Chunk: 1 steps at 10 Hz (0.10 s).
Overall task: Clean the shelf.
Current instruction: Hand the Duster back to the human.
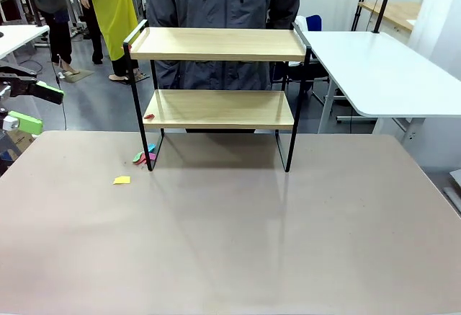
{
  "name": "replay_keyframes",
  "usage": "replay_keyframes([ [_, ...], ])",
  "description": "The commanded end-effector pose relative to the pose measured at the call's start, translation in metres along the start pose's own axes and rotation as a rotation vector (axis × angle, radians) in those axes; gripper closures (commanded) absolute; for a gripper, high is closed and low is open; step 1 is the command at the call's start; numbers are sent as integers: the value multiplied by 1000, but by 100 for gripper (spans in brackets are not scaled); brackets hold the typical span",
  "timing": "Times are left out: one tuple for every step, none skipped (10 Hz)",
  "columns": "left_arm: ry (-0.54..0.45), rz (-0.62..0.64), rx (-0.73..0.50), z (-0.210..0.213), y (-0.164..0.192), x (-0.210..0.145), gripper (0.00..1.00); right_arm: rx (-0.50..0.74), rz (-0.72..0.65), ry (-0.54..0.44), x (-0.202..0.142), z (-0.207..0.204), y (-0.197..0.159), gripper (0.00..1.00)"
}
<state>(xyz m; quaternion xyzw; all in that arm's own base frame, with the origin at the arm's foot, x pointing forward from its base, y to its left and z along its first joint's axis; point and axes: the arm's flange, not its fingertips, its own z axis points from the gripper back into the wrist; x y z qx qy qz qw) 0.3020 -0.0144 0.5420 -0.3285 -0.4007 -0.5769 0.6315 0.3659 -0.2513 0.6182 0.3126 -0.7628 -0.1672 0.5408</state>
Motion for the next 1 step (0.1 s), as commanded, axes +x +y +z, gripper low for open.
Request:
replay_keyframes([
  [-23,-18,-1,-2,1,1,0,1,20,-2,-2,2,1,0],
])
